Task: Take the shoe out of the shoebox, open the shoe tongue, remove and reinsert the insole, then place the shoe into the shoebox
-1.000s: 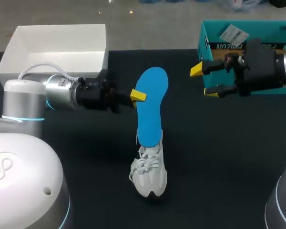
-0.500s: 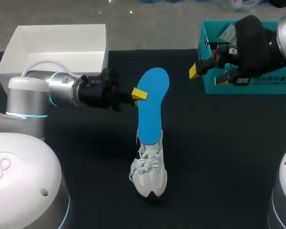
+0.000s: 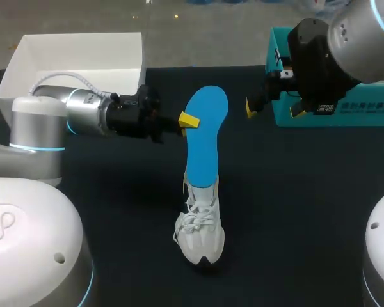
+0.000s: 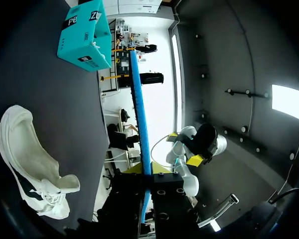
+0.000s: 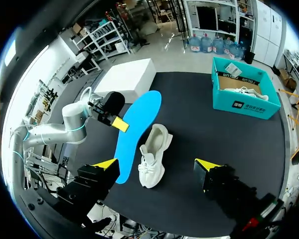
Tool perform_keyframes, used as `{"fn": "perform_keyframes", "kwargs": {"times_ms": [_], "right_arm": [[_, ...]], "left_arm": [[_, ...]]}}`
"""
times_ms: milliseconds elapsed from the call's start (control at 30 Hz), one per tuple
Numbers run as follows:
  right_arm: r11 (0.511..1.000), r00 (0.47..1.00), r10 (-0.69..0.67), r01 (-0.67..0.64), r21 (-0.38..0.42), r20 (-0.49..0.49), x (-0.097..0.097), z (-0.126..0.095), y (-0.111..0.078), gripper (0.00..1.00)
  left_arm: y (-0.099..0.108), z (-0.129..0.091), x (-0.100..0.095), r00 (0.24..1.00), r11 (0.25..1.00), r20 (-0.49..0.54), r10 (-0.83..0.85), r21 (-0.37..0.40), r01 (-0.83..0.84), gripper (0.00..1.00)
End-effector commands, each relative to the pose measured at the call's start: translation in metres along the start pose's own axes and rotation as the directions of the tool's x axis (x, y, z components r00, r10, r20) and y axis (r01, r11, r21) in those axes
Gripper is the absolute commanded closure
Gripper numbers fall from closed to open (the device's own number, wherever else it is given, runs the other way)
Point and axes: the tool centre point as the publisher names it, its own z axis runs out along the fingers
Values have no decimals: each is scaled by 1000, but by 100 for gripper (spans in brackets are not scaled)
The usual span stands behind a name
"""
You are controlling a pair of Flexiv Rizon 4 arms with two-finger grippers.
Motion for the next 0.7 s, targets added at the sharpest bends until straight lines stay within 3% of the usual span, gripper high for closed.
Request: {"fn": "perform_keyframes", "kwargs": {"times_ms": [33, 67, 100, 467, 533, 567, 700], "right_arm": [[991, 950, -9, -34, 132, 312, 16, 12, 14, 0], [987, 950, -34, -17, 160, 311, 20, 15, 13, 0], [994, 948, -48, 13, 112, 313, 26, 16, 12, 0], [994, 948, -48, 13, 112, 313, 26, 16, 12, 0], [981, 924, 13, -86, 175, 383, 31, 18, 7, 0], [981, 918, 45, -115, 156, 394, 33, 18, 4, 0], [972, 931, 140, -193, 131, 337, 46, 24, -2, 0]], "left_arm": [[0, 5, -1, 1000, 1000, 9, 0, 3, 0, 100], [0, 6, -2, 1000, 1000, 5, 1, 4, -1, 100], [-1, 8, -3, 1000, 1000, 3, 1, 4, -1, 100], [-3, 11, -4, 1000, 999, -7, 27, 41, -27, 100], [-4, 10, -5, 1000, 998, -10, 28, 48, -27, 100], [-4, 11, -6, 1000, 998, -10, 27, 51, -27, 100], [-4, 12, -9, 1000, 998, -13, 25, 59, -24, 100]]}}
